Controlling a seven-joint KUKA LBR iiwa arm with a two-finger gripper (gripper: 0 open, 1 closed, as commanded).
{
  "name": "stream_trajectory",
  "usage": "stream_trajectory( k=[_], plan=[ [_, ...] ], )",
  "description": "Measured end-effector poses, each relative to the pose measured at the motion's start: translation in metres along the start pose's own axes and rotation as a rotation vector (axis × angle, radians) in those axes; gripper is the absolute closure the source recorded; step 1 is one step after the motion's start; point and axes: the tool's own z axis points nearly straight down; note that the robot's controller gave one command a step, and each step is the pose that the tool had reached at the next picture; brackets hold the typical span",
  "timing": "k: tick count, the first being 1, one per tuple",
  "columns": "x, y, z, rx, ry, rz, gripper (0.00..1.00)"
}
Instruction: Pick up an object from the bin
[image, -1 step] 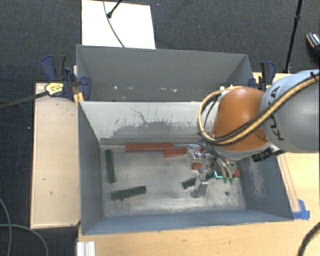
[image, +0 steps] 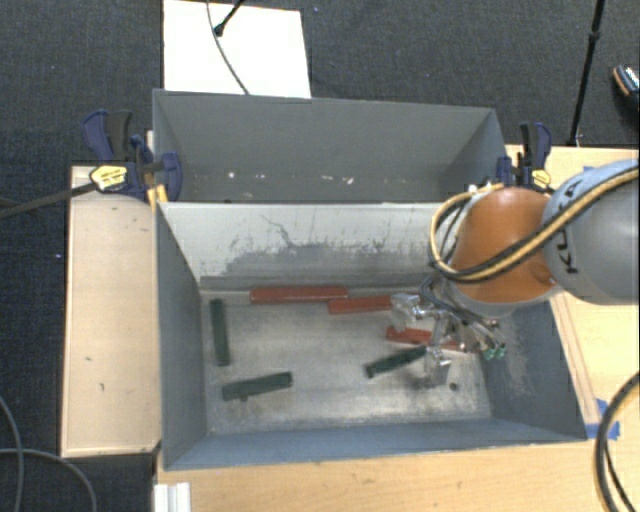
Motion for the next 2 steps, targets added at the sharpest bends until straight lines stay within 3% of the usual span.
stream_trajectory(
  k=[1, 2],
  plan=[
    [-0.002, 0.002, -0.004, -0.001, -0.004, 0.000, 1.00],
    [-0.021, 0.005, -0.183, 0.002, -0.011, -0.019, 1.00]
  ],
)
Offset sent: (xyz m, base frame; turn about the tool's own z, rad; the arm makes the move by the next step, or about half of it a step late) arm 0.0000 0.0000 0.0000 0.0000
